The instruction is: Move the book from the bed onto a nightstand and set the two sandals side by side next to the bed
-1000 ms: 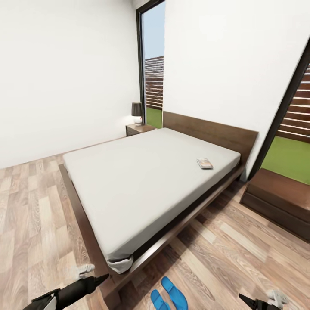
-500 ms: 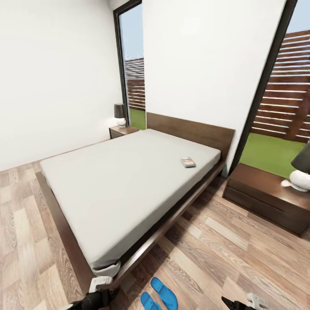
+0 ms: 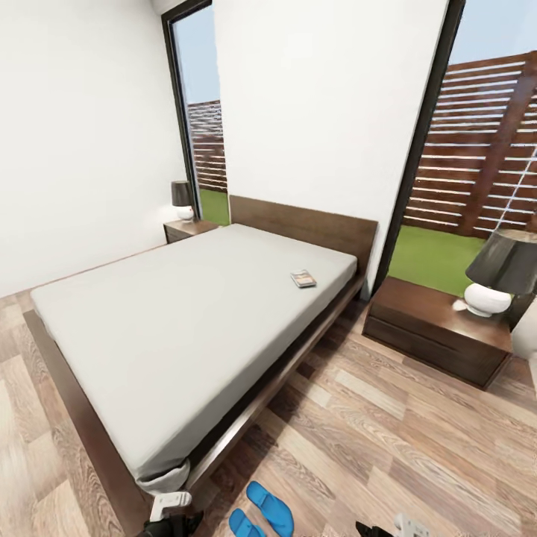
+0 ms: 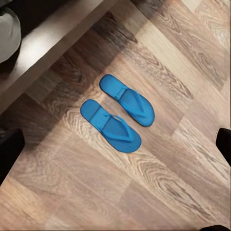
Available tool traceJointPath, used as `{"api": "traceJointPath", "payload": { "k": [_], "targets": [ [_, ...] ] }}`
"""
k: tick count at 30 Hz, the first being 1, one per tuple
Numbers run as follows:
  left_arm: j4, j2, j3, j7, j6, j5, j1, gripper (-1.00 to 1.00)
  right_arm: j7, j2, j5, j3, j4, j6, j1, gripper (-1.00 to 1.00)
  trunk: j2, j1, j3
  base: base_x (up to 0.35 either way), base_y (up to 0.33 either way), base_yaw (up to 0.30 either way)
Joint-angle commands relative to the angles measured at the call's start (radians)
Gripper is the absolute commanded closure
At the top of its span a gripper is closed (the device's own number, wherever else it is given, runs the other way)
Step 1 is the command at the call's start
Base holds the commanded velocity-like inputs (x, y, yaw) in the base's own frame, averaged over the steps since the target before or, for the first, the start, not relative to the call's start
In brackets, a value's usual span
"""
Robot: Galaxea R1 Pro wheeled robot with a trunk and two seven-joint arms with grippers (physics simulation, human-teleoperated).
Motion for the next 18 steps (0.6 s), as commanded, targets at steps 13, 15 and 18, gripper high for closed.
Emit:
{"api": "traceJointPath", "payload": {
  "k": [13, 15, 18],
  "targets": [
    [0.001, -0.001, 0.008, -0.001, -0.005, -0.009, 0.007, -1.00, 0.007, -0.003, -0.003, -0.005, 0.003, 0.000, -0.001, -1.00, 0.000, 0.000, -0.001, 0.000, 0.000, -0.049],
    [0.001, -0.001, 0.008, -0.001, -0.005, -0.009, 0.007, -1.00, 0.010, -0.004, -0.004, -0.005, 0.003, 0.000, -0.001, -1.00, 0.000, 0.000, -0.001, 0.000, 0.000, 0.000],
    [0.001, -0.001, 0.008, -0.001, -0.005, -0.009, 0.007, -1.00, 0.010, -0.005, -0.004, -0.005, 0.002, 0.000, -0.001, -1.00, 0.000, 0.000, -0.001, 0.000, 0.000, 0.000]
  ]
}}
